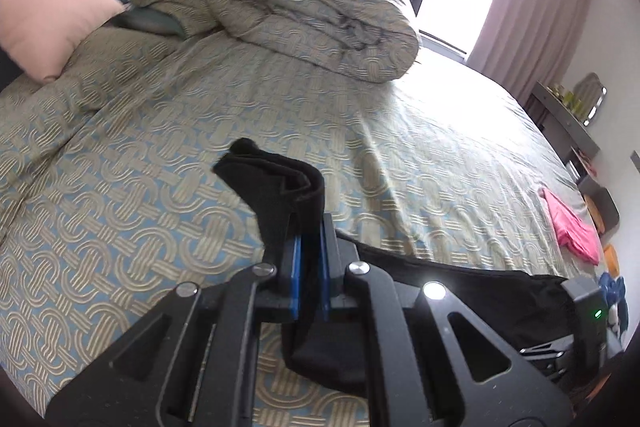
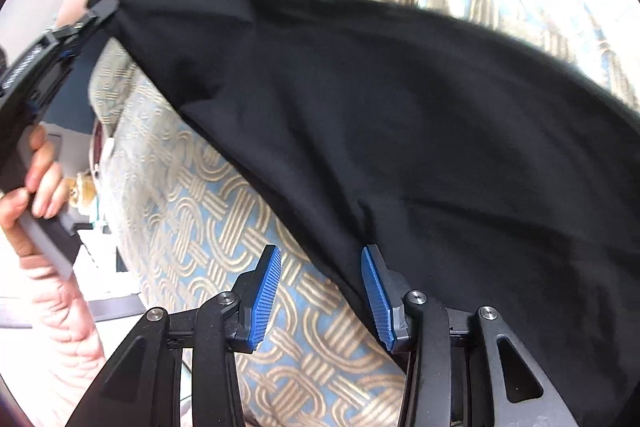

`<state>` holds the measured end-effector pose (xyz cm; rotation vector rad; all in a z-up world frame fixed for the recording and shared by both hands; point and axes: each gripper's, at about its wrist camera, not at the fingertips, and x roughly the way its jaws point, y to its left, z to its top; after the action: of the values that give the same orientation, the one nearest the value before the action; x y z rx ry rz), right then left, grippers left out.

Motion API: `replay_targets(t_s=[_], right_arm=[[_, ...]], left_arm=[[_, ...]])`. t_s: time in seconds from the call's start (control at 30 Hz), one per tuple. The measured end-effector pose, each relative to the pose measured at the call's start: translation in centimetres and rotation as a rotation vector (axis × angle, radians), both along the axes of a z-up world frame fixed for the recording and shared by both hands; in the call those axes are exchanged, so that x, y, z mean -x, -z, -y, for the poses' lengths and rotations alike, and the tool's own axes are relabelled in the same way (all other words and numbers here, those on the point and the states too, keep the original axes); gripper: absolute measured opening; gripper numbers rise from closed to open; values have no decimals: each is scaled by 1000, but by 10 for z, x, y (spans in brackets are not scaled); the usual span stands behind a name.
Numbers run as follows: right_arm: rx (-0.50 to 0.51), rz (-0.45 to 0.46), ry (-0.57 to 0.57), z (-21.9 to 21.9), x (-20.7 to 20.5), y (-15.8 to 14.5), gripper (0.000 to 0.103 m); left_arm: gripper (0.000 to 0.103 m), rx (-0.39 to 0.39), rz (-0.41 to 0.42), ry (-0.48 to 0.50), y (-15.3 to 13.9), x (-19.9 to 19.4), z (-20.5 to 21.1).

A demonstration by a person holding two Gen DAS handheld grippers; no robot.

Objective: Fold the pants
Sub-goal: 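Fold the held trousers' end over the bundle with the left gripper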

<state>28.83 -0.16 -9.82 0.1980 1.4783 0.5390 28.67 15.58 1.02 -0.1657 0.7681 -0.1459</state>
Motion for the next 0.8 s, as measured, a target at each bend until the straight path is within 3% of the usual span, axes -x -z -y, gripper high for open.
replay_targets(t_s=[0.33, 0.57, 0.73, 0.8], right_arm=[[-38, 77, 165, 94, 28, -42, 46], [-118, 77, 273, 146, 65, -39, 50], [-185, 79, 333, 189, 88, -33, 51], [-205, 69, 365, 205, 95, -29, 57]], left_arm=[[9, -56, 14, 138, -13, 5, 74], [9, -96, 13, 263, -15, 28, 137], [9, -108, -25, 385, -1, 52, 199], [9, -93, -58, 438, 10, 63, 223]])
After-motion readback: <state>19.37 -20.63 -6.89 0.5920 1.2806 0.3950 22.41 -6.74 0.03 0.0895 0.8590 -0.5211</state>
